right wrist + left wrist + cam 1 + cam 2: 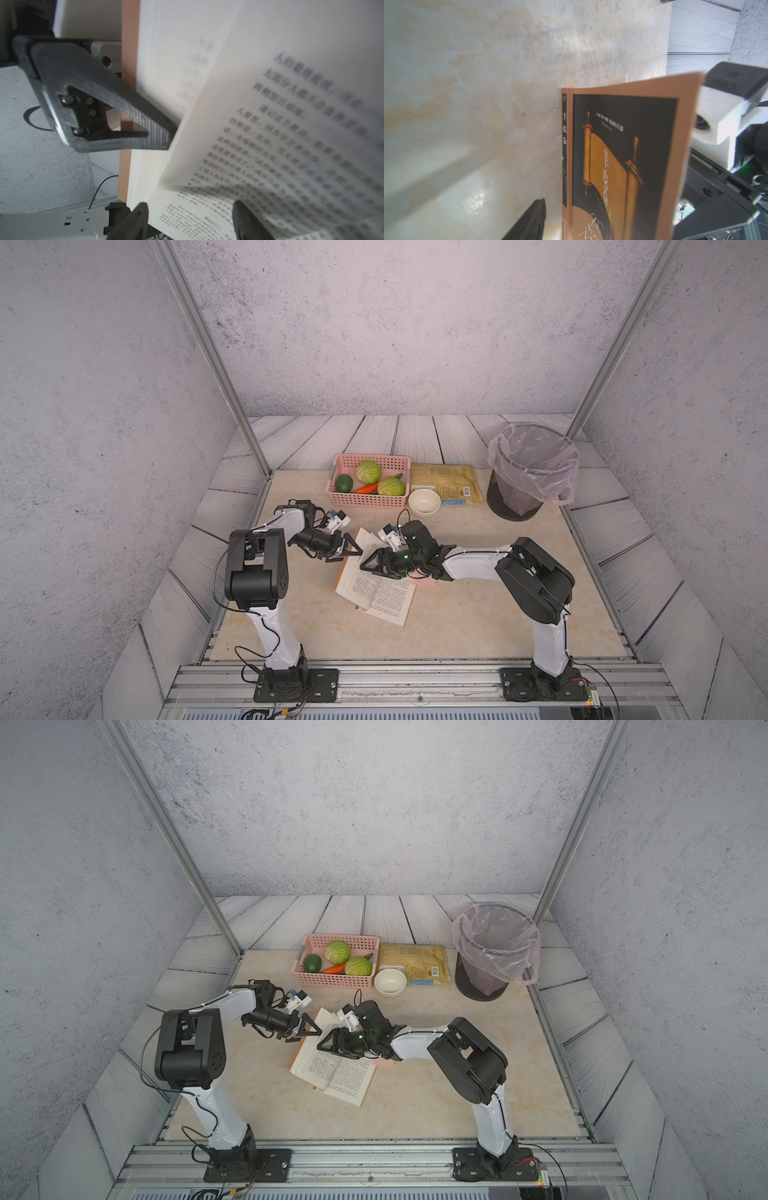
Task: Peel off the used sticky note
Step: Turn the page of the book at the center of the board.
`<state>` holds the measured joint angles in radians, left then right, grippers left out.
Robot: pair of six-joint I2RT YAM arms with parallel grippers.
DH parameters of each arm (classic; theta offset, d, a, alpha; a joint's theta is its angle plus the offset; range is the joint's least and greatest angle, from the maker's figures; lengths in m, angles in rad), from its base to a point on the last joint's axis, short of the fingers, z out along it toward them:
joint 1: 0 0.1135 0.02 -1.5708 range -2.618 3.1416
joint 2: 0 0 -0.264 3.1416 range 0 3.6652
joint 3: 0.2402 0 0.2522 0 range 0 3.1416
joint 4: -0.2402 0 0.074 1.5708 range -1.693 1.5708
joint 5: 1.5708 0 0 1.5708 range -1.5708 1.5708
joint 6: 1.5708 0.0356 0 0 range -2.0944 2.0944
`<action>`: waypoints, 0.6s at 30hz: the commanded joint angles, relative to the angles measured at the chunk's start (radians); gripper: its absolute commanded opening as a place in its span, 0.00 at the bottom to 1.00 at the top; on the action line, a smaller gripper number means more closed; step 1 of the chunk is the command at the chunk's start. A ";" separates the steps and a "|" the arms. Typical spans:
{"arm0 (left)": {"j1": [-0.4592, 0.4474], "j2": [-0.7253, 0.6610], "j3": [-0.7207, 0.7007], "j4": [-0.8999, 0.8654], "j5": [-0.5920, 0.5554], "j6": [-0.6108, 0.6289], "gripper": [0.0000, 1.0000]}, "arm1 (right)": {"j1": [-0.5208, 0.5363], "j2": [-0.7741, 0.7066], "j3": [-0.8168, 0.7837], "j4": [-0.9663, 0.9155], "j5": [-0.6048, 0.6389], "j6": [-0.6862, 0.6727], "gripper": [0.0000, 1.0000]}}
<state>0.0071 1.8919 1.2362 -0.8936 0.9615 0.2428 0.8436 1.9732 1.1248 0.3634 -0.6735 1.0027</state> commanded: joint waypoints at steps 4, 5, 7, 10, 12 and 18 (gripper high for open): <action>0.027 -0.043 -0.010 -0.032 0.028 0.028 0.65 | 0.009 0.023 0.005 0.005 0.003 0.004 0.69; 0.027 -0.042 -0.010 -0.032 0.029 0.029 0.65 | 0.009 0.024 0.006 0.005 0.002 0.005 0.69; 0.027 -0.040 -0.010 -0.032 0.031 0.029 0.65 | 0.009 0.021 0.008 0.005 0.002 0.005 0.69; 0.024 -0.032 -0.013 -0.028 0.027 0.029 0.65 | 0.009 0.022 0.011 0.005 0.003 0.007 0.69; 0.022 -0.027 -0.014 -0.027 0.026 0.029 0.65 | 0.010 0.024 0.014 0.005 0.002 0.008 0.69; 0.013 -0.023 -0.015 -0.024 0.014 0.027 0.65 | 0.011 0.025 0.019 0.006 0.002 0.010 0.69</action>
<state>0.0250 1.8763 1.2346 -0.9016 0.9749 0.2474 0.8444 1.9732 1.1248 0.3645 -0.6735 1.0065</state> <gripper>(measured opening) 0.647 0.687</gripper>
